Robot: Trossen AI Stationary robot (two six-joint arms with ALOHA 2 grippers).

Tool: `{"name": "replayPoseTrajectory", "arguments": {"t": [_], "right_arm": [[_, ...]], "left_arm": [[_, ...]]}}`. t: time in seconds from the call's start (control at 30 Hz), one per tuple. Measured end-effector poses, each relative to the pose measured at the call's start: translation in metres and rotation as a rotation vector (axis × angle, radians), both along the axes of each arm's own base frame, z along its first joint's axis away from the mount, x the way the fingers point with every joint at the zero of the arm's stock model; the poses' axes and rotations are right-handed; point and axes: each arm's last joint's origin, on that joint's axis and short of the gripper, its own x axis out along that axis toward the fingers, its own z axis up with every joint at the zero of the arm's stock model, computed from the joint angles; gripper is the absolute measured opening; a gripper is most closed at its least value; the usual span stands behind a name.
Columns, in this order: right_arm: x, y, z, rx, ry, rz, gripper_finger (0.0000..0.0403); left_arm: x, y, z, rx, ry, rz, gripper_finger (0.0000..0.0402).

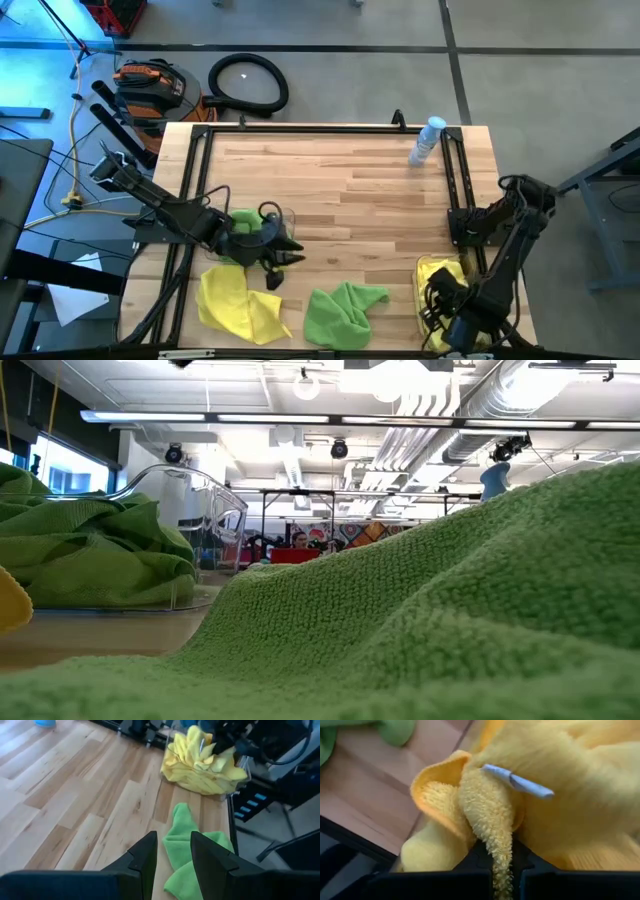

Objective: Sort microfiber towel by color & place in baskets
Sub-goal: Put the yellow towel into the right transparent bin

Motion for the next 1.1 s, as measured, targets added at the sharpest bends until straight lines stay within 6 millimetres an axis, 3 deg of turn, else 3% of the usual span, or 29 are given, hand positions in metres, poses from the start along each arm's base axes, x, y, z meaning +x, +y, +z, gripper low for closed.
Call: {"name": "replayPoseTrajectory", "arguments": {"t": [0.2, 0.43, 0.8, 0.93, 1.1], "right_arm": [[-0.008, -0.002, -0.05, 0.05, -0.054, 0.0, 0.0], [-0.017, -0.014, -0.074, 0.01, -0.054, 0.003, 0.0011], [-0.018, -0.018, -0.073, -0.08, -0.135, 0.125, 0.0109], [-0.02, -0.014, -0.058, -0.072, -0.156, 0.172, 0.0145], [-0.022, -0.006, -0.024, -0.071, -0.159, 0.237, 0.0174]], "left_arm": [[0.026, -0.019, 0.017, 0.06, 0.105, -0.015, 0.0106], [0.053, -0.038, 0.018, 0.101, 0.179, -0.025, 0.0106], [0.09, -0.077, 0.005, 0.074, 0.201, -0.092, 0.0106], [0.102, -0.086, -0.003, 0.077, 0.205, -0.098, 0.0106], [0.113, -0.094, -0.021, 0.103, 0.232, -0.109, 0.0106]]}}
